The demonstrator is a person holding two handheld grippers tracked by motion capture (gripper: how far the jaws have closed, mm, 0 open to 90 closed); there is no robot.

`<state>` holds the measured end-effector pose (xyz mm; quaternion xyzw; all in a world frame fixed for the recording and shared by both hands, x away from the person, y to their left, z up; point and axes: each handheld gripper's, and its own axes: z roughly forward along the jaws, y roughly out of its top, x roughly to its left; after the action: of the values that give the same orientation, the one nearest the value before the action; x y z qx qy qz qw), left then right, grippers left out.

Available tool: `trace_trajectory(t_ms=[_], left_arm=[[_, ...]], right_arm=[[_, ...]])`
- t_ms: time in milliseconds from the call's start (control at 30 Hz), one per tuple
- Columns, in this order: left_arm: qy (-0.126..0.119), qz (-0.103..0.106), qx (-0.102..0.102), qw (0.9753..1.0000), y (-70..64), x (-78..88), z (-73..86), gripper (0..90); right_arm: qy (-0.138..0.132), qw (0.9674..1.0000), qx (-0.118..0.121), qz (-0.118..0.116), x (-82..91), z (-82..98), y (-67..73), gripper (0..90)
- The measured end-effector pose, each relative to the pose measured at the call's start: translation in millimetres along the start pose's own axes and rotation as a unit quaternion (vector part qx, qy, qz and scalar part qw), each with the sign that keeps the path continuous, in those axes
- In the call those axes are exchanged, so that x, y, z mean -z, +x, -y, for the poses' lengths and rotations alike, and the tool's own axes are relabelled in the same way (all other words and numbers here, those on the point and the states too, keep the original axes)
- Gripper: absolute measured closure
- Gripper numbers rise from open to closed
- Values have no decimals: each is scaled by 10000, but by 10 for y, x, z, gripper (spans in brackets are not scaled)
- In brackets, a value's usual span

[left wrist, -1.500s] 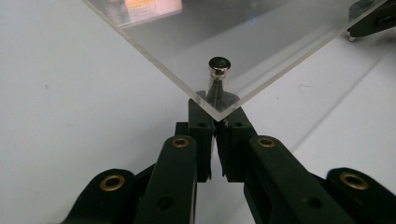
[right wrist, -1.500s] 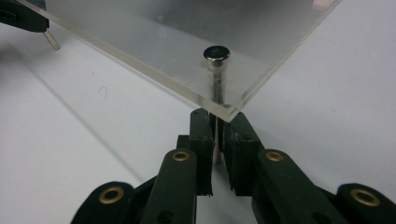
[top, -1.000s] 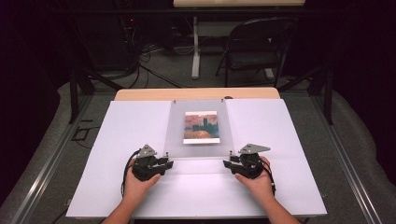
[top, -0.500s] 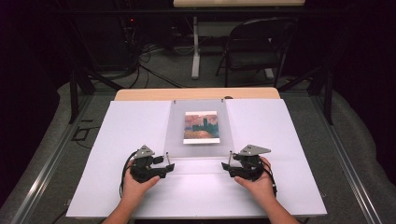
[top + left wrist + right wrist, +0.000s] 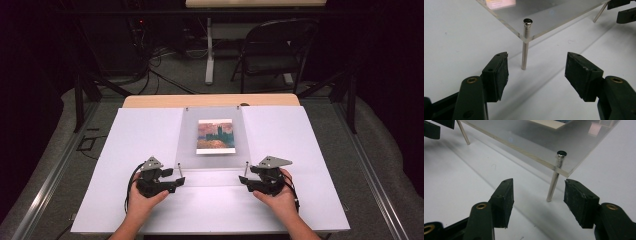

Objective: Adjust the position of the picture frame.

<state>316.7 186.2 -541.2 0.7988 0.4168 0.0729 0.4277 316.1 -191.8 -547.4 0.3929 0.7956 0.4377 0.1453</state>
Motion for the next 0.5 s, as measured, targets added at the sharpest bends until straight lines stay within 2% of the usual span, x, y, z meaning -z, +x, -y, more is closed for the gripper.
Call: trace_trajectory(t_ms=[67, 233, 467, 500], left_arm=[[46, -13, -40, 10000, -9, 30, 8, 352], [32, -80, -142, 9999, -35, 126, 36, 352], [-44, -192, -101, 9998, -29, 265, 95, 361], [-44, -207, -70, 9998, -13, 297, 115, 360]], right_arm=[[125, 9999, 116, -6, 54, -2, 11, 429], [135, 9997, 207, 58, 156, -1, 9, 440], [62, 9998, 148, 136, 324, 27, -53, 440], [52, 9999, 70, 108, 368, 52, -81, 433]])
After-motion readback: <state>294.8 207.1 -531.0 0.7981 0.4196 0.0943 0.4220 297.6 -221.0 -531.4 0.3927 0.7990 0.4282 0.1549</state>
